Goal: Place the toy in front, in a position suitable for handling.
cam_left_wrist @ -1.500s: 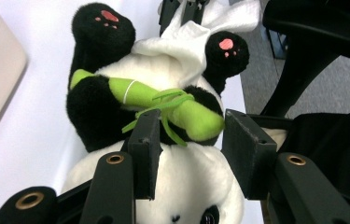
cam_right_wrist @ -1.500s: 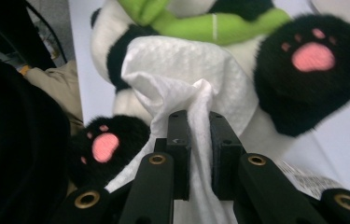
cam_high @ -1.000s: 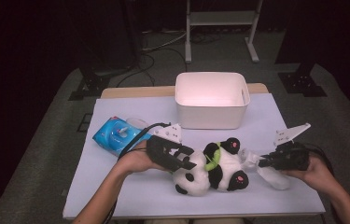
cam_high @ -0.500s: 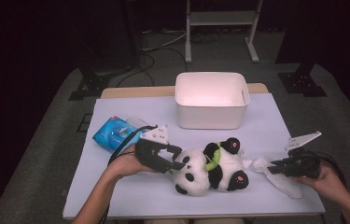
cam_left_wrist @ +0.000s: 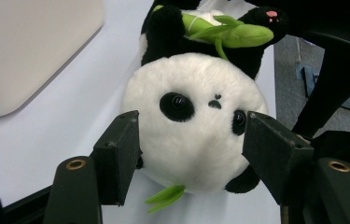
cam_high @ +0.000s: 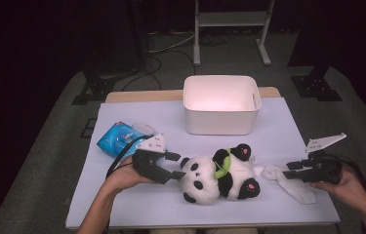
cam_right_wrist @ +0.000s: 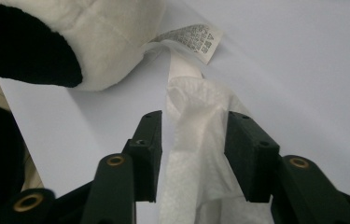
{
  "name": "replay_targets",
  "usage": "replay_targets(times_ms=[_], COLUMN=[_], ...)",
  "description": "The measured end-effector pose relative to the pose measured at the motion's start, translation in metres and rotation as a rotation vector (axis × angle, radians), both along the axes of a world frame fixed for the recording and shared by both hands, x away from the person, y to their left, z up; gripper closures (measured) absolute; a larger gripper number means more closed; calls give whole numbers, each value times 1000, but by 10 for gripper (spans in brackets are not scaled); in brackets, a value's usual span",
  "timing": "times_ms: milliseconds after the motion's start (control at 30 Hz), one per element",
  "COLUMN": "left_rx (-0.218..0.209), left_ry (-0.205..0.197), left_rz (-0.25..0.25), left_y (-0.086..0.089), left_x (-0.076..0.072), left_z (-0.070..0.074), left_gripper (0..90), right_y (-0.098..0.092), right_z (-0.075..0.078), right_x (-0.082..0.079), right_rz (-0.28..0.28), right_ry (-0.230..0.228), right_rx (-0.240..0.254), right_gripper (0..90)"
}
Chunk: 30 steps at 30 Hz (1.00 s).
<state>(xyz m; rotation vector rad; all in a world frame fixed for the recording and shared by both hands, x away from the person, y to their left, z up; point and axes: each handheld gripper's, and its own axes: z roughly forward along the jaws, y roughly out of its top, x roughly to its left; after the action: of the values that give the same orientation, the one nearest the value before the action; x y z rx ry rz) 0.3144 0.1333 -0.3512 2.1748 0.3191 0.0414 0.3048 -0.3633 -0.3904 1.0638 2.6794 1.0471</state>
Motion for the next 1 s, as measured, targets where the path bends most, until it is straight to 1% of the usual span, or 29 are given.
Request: replay_targets(times_ms=[133,267,333,433,467,567,600,633,667,733,800,867,933,1000], left_rx=[-4,-1,3,6,0,10,13,23,23,10,11,5,12,28], left_ry=[2,5,4,-4,0,-2,3,0,-4,-1,-4,1,-7,-20], left_rz=[19,25,27,47,54,71,77,84,96,99,103,108,114,134], left_y=[5,9,11,14,15,17,18,18,19,21,21,22,23,23], left_x=[0,-1,-1,-2,-3,-2,-2,-1,-1,0,1,1,0,-1], left_z=[-4,-7,-8,-9,-11,-14,-16,-17,-18,-19,-20,-22,-23,-22], left_gripper=[350,346,345,326,315,294,288,280,269,266,258,252,242,196], right_y=[3,8,11,17,19,24,26,28,30,35,40,45,51,57], right_z=[5,12,16,21,23,28,29,30,32,33,34,35,37,40], right_x=[3,9,13,18,20,25,27,29,31,35,40,44,48,51], right_rz=[12,28,41,54,60,71,76,82,83,95,110,127,143,158], right_ry=[-5,-8,-12,-18,-21,-29,-32,-37,-31,-35,-36,-38,-35,-40], right_rx=[16,23,30,32,34,48,46,48,45,47,49,43,33,22], right_gripper=[518,484,451,435,425,387,374,360,354,340,341,339,337,333])
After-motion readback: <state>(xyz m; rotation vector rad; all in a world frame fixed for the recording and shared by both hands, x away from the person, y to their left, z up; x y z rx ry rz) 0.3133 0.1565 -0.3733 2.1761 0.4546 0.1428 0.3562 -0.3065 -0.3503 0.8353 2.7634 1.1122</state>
